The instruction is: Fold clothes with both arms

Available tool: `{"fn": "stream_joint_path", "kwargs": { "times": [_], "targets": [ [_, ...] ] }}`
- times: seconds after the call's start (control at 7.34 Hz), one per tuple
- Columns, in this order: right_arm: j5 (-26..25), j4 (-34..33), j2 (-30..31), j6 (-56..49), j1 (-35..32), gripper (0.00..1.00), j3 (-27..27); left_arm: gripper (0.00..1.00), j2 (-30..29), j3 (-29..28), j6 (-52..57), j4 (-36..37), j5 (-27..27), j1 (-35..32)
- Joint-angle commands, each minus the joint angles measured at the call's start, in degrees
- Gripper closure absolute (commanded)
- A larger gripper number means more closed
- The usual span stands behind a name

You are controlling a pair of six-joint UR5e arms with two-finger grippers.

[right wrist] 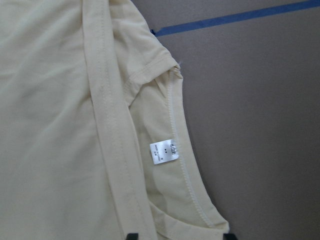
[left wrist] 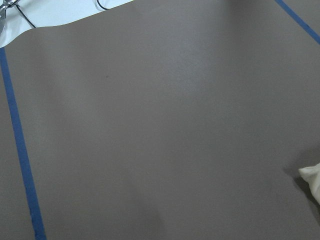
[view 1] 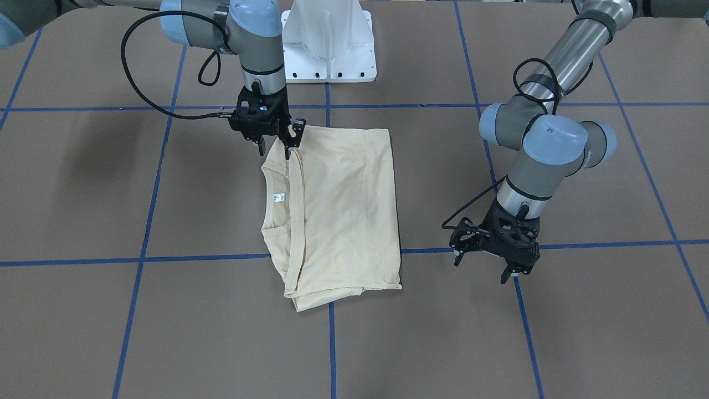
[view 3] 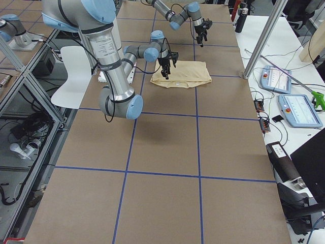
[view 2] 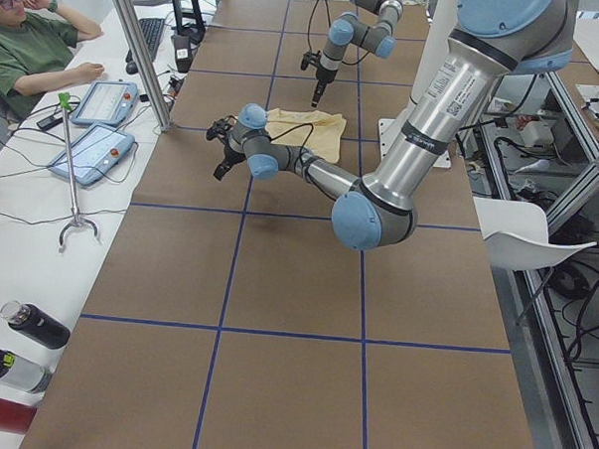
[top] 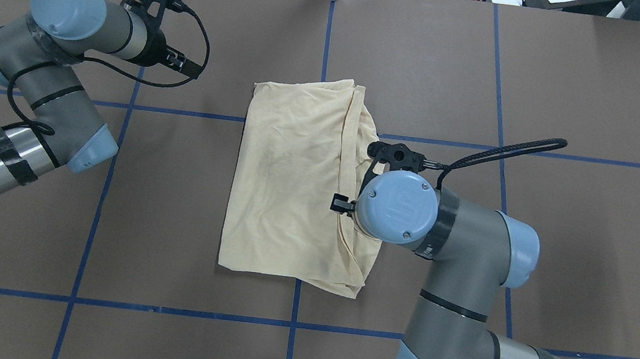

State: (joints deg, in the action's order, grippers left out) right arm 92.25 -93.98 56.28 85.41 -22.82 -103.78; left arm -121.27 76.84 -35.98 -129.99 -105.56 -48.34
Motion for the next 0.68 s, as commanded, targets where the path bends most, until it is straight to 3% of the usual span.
{"fn": "stream_joint_path", "kwargs": {
  "times": [0.0,0.55],
  "targets": [
    [3.7,-0.5,-4.77,-1.11,-0.47,0.0,7.51,0.0,0.16,0.07,0.03,0.0,0.0,0.0],
    [11.8,-5.85,-4.95,-9.81,-0.03,0.0,7.71,0.0,0.16,0.07,0.03,0.0,0.0,0.09]
  ]
}}
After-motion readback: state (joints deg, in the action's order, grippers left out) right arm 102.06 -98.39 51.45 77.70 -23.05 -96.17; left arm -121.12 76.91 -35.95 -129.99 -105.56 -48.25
